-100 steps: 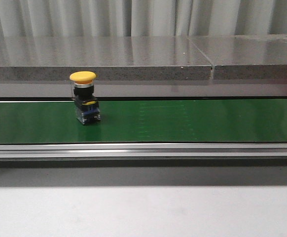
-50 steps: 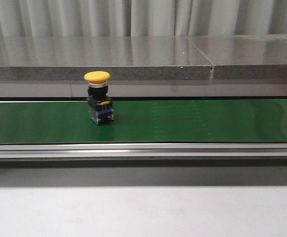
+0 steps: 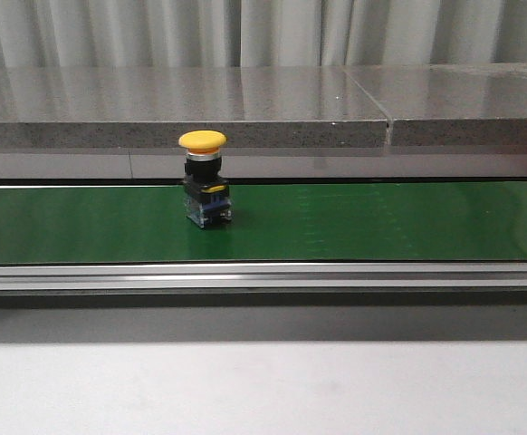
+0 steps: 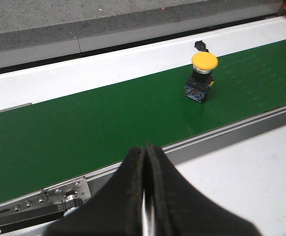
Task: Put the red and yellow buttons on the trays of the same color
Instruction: 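Carry the red button into the red tray and release it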
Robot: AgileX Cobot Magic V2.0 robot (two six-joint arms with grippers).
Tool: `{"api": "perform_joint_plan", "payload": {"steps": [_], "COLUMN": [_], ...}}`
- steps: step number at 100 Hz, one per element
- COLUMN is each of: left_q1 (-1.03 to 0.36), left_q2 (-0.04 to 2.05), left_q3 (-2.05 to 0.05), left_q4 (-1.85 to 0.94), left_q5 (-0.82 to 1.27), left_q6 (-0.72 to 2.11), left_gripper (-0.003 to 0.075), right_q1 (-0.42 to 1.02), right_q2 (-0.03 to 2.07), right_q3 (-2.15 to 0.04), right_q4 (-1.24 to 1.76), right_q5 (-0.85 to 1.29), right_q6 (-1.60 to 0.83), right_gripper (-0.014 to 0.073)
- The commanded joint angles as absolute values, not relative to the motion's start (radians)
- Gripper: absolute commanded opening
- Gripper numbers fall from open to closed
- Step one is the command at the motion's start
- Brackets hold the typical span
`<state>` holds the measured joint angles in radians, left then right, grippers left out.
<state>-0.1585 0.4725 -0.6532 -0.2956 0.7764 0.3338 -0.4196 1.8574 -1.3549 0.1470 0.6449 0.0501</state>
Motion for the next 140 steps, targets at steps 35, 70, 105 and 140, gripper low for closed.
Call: {"api": "perform_joint_plan", "payload": {"steps": [35, 70, 105, 140], "left_q1": [-0.166, -0.166, -0.166, -0.166], "left_q2": [0.478, 0.478, 0.478, 0.478], "left_q3": [-0.678, -0.678, -0.678, -0.678], "left_q4": [-0.325, -0.325, -0.325, -0.325], "left_q5": [0.714, 0.714, 0.714, 0.714], "left_q6": [0.326, 0.326, 0.326, 0.326], "left_gripper": [-0.0021, -0.0021, -0.0021, -0.0021], "right_q1": [-0.427, -0.365, -0.155, 0.07], "right_q2": [1.727, 1.518, 1.438, 1.439], "right_q3": [-1.374, -1.308, -1.305, -1.305], "right_q4": [0.159, 0.158, 0.16, 0.176], "right_q5": [0.597, 0.624, 0.814, 0.873], "right_q6": [0.038, -0.058, -0.132, -0.169], "right_gripper": [0.0519, 0.0519, 0.0519, 0.0519]}}
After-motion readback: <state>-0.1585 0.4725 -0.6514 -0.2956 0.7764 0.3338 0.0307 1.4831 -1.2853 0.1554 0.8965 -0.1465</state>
